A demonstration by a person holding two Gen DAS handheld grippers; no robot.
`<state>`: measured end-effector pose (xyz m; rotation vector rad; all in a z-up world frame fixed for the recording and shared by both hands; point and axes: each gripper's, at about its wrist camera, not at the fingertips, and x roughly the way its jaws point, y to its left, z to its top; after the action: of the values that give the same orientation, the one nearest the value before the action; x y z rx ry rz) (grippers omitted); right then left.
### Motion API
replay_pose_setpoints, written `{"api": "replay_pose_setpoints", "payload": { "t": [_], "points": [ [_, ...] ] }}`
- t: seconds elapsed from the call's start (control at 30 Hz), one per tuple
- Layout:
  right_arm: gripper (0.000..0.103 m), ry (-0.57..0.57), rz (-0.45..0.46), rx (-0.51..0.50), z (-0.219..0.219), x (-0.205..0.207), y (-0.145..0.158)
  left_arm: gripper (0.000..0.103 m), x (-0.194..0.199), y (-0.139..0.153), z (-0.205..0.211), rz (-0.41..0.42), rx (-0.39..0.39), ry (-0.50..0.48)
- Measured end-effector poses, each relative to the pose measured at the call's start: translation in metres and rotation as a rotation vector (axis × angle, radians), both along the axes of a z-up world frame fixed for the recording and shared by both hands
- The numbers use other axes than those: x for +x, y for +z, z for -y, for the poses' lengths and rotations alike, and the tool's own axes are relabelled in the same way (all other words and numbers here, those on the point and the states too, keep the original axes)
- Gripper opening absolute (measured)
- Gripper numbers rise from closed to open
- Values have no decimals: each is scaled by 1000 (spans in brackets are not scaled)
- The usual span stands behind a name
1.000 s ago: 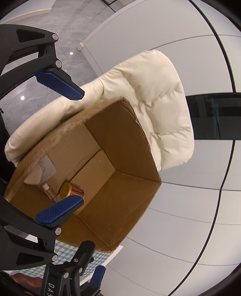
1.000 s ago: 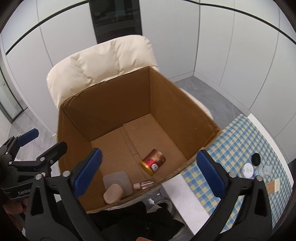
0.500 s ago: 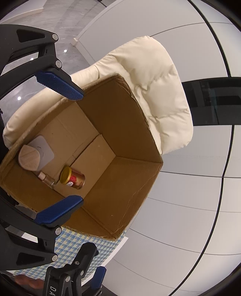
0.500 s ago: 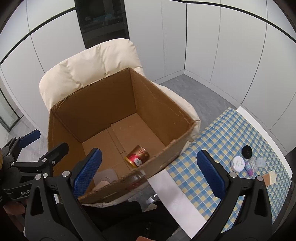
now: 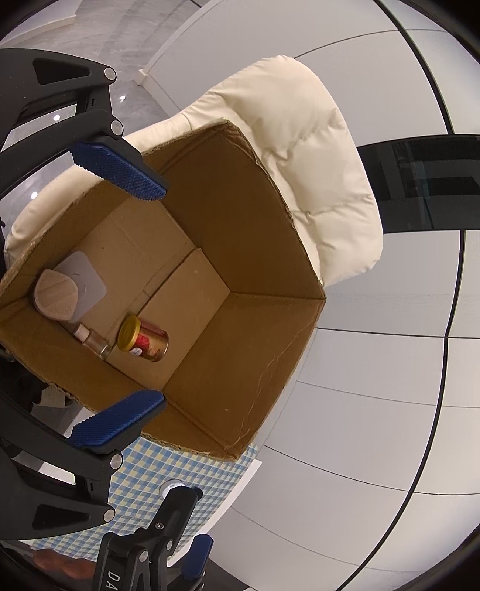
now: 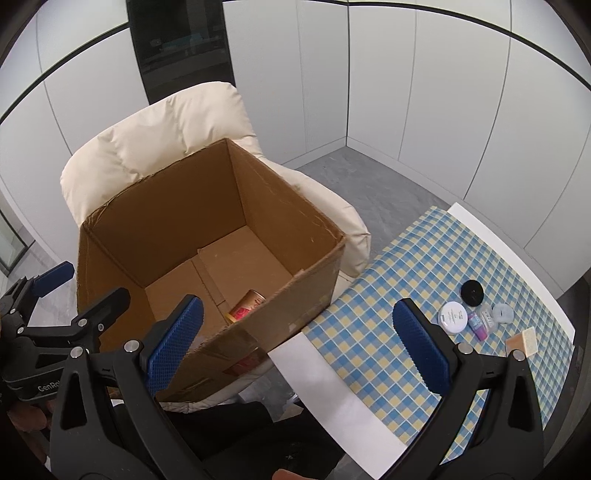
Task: Organize objects
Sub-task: 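Withdraw both open tools up and away from the cardboard box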
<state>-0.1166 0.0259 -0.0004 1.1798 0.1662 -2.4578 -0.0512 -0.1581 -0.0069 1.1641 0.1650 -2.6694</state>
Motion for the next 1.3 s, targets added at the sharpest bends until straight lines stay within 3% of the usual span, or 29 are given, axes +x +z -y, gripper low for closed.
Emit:
{"api": "replay_pose_setpoints", "payload": {
  "t": [1.3],
  "points": [
    [103, -99, 8, 12, -63, -3, -1, 103, -20, -2, -58, 3, -2, -104]
  ]
}}
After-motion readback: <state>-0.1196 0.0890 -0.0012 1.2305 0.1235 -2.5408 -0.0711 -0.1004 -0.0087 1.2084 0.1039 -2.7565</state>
